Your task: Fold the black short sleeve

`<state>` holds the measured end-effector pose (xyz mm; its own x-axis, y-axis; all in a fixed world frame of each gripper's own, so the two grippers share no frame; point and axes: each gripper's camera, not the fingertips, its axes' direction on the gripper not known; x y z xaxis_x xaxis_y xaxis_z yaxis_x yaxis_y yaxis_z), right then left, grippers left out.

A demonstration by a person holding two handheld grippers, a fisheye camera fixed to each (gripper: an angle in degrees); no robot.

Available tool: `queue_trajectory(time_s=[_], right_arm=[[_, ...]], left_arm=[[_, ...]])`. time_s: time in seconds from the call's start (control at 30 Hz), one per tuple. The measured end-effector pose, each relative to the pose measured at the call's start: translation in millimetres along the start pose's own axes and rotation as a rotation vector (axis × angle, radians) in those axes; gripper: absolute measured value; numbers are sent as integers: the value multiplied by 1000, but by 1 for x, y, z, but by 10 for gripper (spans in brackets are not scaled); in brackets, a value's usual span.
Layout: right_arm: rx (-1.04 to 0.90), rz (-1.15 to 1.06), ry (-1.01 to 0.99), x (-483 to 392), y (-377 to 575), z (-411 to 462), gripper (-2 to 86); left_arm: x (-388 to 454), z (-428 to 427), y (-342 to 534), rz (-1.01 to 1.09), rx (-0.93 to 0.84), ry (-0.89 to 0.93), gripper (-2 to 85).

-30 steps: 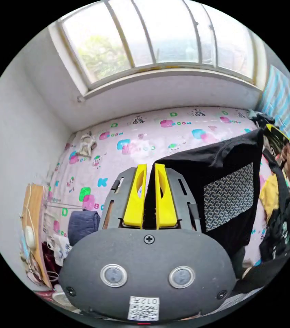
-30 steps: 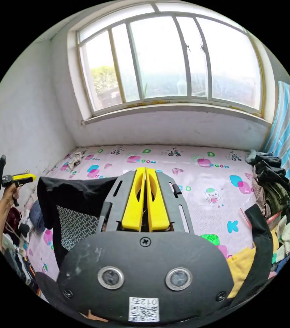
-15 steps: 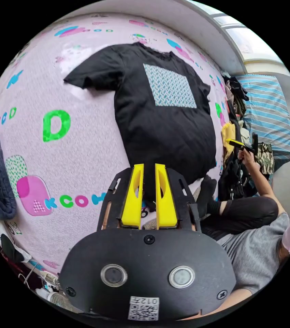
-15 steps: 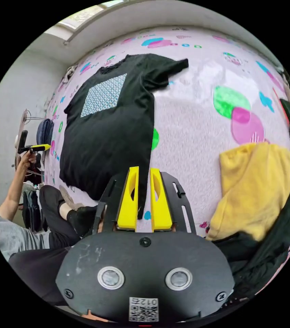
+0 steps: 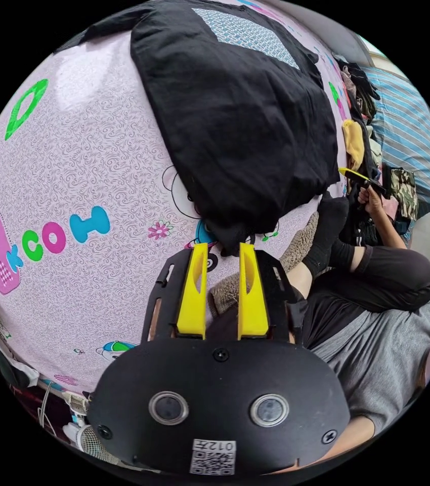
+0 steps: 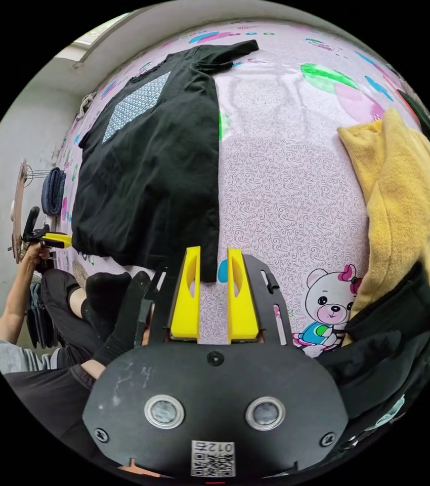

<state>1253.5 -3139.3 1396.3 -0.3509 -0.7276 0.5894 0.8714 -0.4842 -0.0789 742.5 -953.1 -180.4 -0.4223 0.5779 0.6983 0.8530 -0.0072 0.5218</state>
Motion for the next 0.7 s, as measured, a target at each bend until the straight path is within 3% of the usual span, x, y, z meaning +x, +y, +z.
queue_trajectory(time_s=[0.2, 0.37, 0.7], right_arm=[[28, 15, 3, -6, -20, -65, 67], [-17, -33, -19, -15, -37, -110, -4], [-58, 33, -119, -6, -66, -185, 1]], left_arm=[[-28, 14, -14, 20, -5, 34, 36], [-50, 10, -18, 55, -48, 20, 10], [-133, 12, 0, -61, -27, 217, 1]])
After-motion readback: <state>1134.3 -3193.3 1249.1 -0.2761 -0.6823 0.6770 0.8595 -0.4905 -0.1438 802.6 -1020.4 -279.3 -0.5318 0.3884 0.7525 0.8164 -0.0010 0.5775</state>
